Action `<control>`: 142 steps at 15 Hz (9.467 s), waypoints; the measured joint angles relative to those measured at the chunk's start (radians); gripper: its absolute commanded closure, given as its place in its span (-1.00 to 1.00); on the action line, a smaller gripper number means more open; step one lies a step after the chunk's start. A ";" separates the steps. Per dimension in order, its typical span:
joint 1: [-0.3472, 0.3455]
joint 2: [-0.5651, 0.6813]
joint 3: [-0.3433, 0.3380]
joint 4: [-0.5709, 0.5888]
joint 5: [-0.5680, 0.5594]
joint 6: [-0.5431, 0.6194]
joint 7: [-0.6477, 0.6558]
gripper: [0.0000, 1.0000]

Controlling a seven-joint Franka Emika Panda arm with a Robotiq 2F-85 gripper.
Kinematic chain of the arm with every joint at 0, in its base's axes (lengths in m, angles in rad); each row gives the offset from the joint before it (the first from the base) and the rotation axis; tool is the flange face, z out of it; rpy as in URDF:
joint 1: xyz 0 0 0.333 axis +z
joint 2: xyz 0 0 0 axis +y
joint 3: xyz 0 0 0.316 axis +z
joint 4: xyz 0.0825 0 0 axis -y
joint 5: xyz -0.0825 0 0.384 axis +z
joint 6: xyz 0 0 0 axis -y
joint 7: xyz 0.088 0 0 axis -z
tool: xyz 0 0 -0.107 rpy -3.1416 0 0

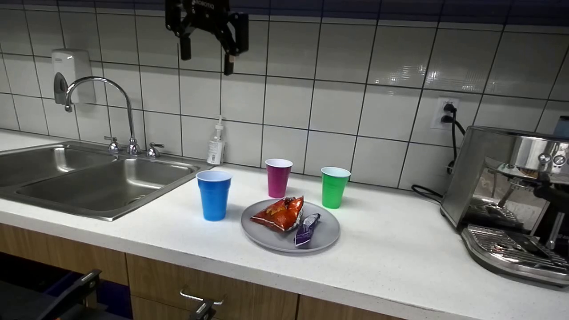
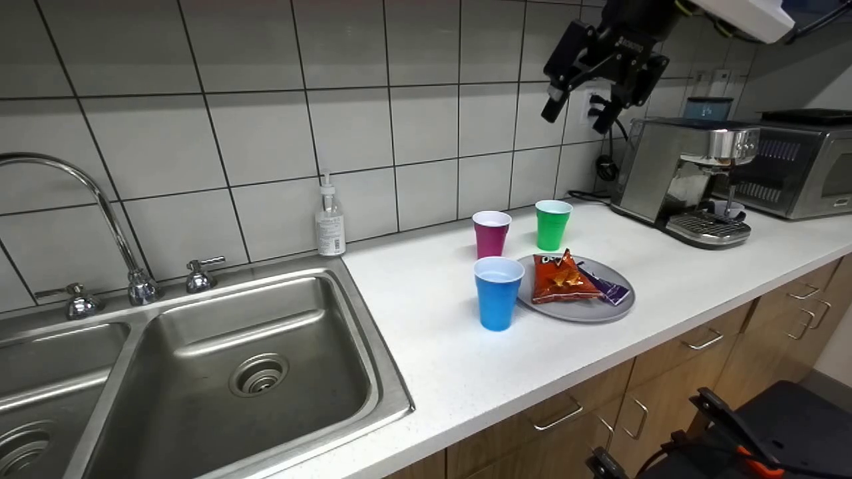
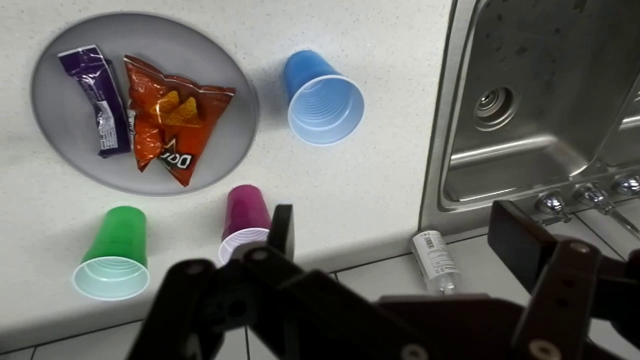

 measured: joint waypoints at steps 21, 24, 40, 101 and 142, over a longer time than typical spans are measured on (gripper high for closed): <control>-0.118 0.215 0.015 -0.104 -0.093 0.341 0.136 -1.00; -0.140 0.273 0.027 -0.100 -0.119 0.385 0.165 -1.00; -0.208 0.572 0.050 0.025 -0.260 0.446 0.285 -1.00; -0.042 1.065 -0.092 0.355 -0.356 0.447 0.508 1.00; -0.366 1.132 -0.160 0.622 -0.072 0.420 0.305 1.00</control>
